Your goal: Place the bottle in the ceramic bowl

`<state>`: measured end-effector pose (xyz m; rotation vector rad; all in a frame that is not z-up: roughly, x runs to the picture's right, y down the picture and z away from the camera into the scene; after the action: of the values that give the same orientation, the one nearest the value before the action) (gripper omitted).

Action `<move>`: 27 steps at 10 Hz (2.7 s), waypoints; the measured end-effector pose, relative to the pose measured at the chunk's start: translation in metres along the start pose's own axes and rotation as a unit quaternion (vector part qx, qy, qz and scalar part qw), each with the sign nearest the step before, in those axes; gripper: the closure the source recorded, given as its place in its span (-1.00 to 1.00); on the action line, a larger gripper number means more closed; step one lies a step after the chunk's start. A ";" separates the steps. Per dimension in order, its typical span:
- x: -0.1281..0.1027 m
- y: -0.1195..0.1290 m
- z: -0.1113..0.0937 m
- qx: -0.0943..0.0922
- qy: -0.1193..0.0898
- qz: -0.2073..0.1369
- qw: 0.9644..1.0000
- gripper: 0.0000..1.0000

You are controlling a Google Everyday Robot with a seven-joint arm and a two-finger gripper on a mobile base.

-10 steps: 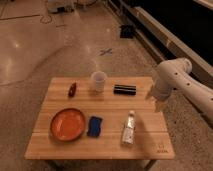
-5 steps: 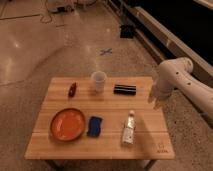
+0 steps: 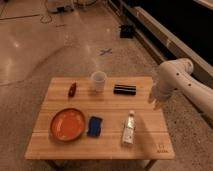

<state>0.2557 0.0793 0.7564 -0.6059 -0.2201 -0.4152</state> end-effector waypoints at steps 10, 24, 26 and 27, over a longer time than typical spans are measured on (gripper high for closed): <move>-0.008 0.008 0.007 0.001 -0.011 -0.011 1.000 0.10; -0.015 0.029 0.021 -0.006 -0.016 -0.013 1.000 0.10; -0.019 0.016 0.018 -0.008 -0.018 -0.022 1.000 0.10; -0.014 0.012 0.017 -0.015 -0.014 -0.025 0.999 0.10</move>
<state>0.2470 0.1024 0.7593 -0.6365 -0.2574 -0.4593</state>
